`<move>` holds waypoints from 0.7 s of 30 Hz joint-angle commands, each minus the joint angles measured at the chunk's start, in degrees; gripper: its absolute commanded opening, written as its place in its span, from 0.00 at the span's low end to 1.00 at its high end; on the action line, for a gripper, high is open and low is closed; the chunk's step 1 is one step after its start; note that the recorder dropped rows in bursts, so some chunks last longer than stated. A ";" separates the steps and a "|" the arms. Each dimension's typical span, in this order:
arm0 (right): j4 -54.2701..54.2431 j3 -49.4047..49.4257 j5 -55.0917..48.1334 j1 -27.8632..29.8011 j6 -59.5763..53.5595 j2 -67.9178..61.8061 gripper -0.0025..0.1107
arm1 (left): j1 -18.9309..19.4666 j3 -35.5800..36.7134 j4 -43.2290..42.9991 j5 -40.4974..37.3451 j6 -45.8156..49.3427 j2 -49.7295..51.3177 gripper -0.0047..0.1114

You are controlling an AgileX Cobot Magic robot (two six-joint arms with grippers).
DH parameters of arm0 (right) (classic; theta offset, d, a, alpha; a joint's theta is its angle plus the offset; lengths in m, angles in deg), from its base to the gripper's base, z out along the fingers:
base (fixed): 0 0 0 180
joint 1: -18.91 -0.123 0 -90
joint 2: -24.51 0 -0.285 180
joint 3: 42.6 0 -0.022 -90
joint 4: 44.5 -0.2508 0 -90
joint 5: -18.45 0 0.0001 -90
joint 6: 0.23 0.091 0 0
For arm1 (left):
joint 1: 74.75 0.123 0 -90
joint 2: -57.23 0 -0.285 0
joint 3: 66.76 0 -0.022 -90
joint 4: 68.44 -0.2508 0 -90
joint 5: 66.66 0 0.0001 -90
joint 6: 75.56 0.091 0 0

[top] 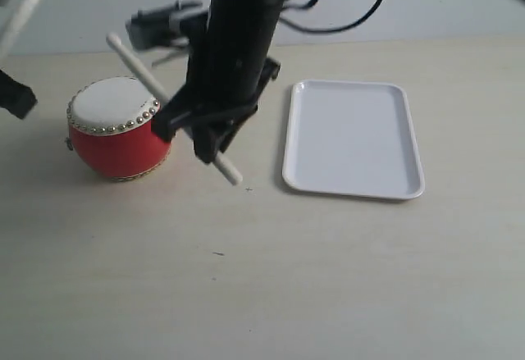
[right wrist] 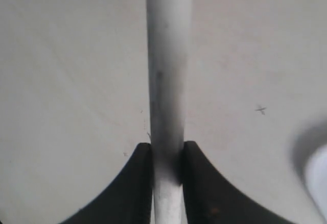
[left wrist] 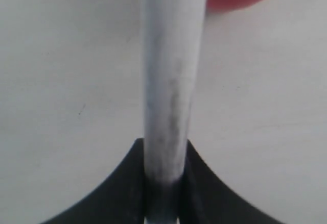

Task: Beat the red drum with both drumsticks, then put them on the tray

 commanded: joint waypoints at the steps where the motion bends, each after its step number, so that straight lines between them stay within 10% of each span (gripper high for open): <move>1: -2.10 -0.17 0.26 0.20 -1.31 -8.58 0.02 | -0.30 -0.43 -0.27 -0.55 0.79 -7.21 0.04; 14: -0.35 -0.17 0.26 0.20 1.68 11.62 0.02 | -0.30 13.34 5.98 9.19 1.78 10.39 0.04; 21: -1.25 -0.17 0.26 0.20 1.44 21.68 0.02 | -0.30 8.83 5.15 1.16 0.73 22.29 0.04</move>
